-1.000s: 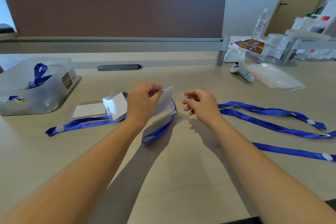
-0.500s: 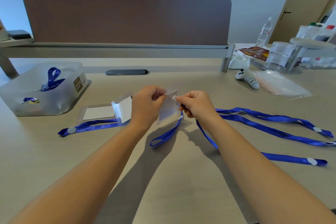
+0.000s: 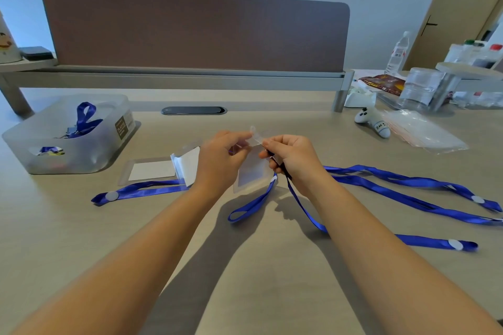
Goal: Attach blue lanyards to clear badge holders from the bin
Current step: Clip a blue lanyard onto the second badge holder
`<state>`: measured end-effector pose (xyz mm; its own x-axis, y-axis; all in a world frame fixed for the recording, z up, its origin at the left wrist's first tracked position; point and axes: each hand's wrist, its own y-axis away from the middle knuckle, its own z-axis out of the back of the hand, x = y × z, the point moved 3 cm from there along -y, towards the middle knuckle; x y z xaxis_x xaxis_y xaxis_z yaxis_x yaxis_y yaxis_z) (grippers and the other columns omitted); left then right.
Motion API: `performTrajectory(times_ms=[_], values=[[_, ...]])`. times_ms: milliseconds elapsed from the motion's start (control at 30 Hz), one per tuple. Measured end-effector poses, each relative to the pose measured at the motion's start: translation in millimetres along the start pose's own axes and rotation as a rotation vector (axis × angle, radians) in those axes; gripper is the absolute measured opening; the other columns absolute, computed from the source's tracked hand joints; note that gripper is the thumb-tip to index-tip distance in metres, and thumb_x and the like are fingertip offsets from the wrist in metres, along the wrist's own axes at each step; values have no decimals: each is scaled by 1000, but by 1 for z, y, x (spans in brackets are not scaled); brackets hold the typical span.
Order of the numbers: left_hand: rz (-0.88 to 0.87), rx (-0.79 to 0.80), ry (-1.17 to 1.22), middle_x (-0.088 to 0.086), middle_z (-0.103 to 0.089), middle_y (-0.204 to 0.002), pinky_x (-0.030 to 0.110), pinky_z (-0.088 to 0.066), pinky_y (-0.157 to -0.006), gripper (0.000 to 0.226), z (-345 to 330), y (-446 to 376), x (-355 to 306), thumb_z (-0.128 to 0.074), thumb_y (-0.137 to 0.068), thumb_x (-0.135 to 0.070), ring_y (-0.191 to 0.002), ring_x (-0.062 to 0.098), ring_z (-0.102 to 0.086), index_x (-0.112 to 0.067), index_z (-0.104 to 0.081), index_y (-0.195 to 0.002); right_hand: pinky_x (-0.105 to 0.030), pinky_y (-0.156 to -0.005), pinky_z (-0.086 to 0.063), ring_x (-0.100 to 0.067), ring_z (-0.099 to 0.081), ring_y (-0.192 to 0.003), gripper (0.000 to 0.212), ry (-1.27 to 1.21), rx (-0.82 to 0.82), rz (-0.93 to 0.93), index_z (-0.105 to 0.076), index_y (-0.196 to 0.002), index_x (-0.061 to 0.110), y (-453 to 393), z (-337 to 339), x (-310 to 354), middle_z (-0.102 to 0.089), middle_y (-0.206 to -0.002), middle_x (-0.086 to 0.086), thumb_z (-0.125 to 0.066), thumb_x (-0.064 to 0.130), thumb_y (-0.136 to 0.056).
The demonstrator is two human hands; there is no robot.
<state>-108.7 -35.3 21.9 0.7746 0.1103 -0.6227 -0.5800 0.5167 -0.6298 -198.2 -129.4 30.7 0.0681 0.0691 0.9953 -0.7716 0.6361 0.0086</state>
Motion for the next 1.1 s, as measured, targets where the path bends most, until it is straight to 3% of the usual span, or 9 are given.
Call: performTrajectory(times_ms=[133,300,467,633,767,967,1100], values=[[-67,0,-47,21,-66,-92,8,-38,-64,25,5,0,-2,-55,-81,-2,-77,19,-54,-4,-61,-106,-15,-40,-39,-6,-47,-40,24,-57,17,-21,-56,-68,12,0,-1,1,-59,-63,-3,-51,15,-91],[-238,59,-241,22,-69,-77,27,-46,-60,24,7,3,-9,-52,-75,-7,-62,33,-63,-2,-66,-94,-18,-44,-40,-10,-46,-45,34,-19,-2,-98,-55,-68,10,-1,-4,5,-56,-60,-4,-54,40,-86],[-309,122,-327,20,-70,-73,26,-48,-56,22,8,3,-9,-54,-74,-7,-59,31,-64,-5,-67,-92,-17,-43,-41,-10,-47,-46,34,24,23,-133,-60,-84,5,-3,-7,4,-54,-59,-3,-57,39,-84],[-135,117,-144,20,-65,-88,20,-41,-61,22,10,2,-1,-57,-80,-2,-73,25,-55,-5,-64,-100,-16,-39,-41,-6,-48,-35,25,-46,50,-103,-57,-71,7,-5,-8,1,-56,-59,-5,-60,27,-86],[30,204,-17,2,-57,-89,13,-39,-66,23,6,-2,4,-59,-80,-12,-81,17,-52,-9,-62,-103,-16,-44,-43,-9,-50,-46,20,-22,66,-46,-58,-70,11,-6,-7,0,-58,-62,-3,-58,21,-87],[140,280,132,1,-59,-86,23,-45,-70,20,6,-5,0,-51,-86,-17,-84,18,-55,-9,-63,-100,-12,-47,-46,-10,-52,-54,15,78,80,24,-61,-74,11,-5,-6,-1,-59,-67,-2,-56,15,-88],[178,272,123,3,-58,-89,39,-48,-79,22,6,-7,-1,-47,-88,-19,-89,23,-55,-8,-61,-102,-9,-47,-46,-9,-52,-56,14,127,84,83,-63,-95,0,-4,-9,1,-59,-69,-1,-54,9,-88]])
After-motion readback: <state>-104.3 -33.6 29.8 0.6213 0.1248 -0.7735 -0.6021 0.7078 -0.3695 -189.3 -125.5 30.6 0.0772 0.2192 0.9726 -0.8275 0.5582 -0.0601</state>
